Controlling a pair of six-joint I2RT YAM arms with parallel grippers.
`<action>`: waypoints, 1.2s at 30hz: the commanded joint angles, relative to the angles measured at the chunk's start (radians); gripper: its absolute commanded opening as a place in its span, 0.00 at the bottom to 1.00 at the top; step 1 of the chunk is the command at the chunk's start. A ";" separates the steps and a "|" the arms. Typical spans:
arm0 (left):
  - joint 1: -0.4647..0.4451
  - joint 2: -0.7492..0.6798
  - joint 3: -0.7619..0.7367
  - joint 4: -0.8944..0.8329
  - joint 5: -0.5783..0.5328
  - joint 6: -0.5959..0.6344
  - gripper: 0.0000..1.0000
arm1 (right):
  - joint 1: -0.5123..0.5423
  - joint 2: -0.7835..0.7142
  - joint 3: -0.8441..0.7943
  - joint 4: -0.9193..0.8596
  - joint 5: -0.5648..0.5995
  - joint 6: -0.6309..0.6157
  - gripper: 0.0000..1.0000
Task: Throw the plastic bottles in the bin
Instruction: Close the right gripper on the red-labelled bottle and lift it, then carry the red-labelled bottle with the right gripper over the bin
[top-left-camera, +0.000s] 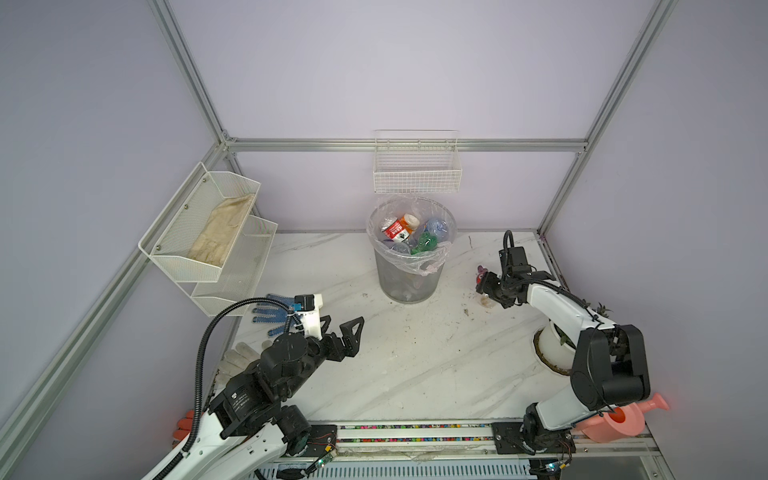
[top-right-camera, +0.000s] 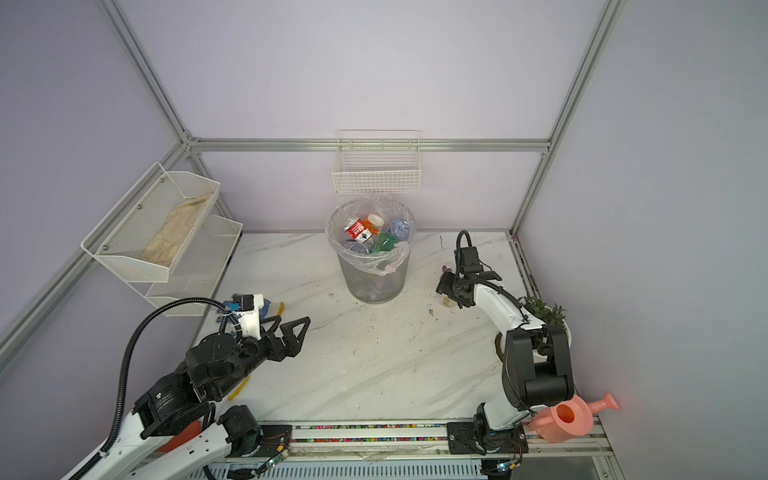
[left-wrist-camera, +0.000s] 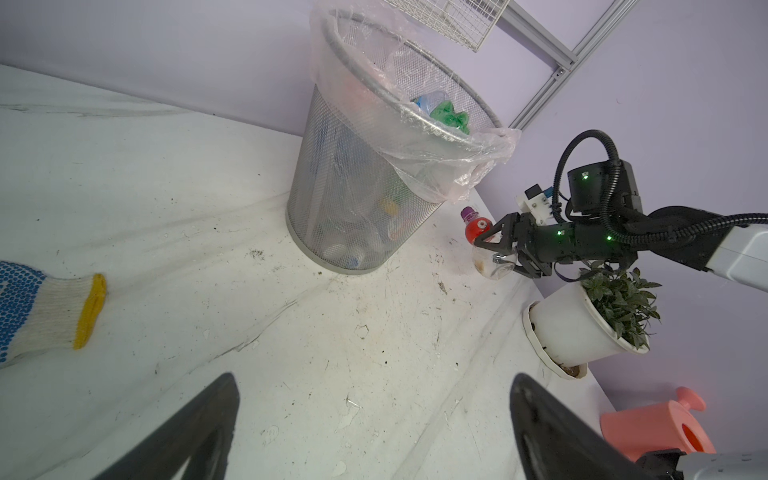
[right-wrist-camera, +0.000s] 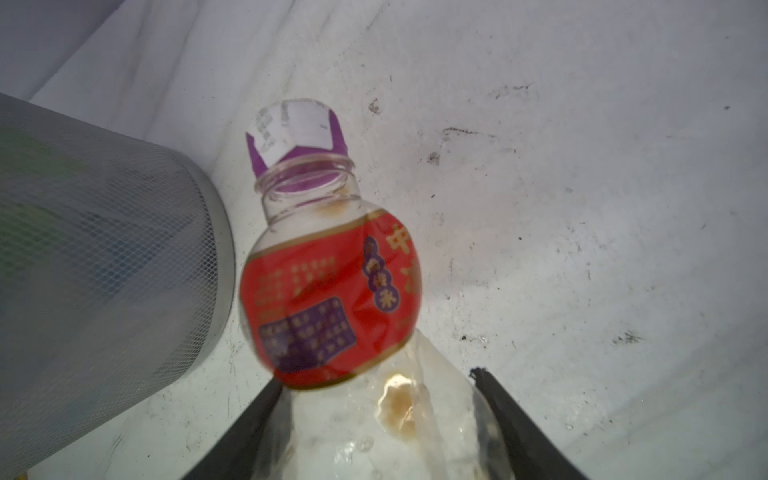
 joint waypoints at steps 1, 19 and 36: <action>-0.004 0.005 -0.029 0.016 0.009 -0.008 1.00 | 0.024 -0.075 0.047 -0.043 -0.009 0.012 0.00; -0.012 -0.014 -0.088 0.013 0.024 -0.051 1.00 | 0.232 -0.280 0.383 -0.205 0.185 0.107 0.00; -0.039 -0.013 -0.138 0.013 0.028 -0.086 1.00 | 0.310 -0.246 0.715 -0.287 0.149 0.080 0.00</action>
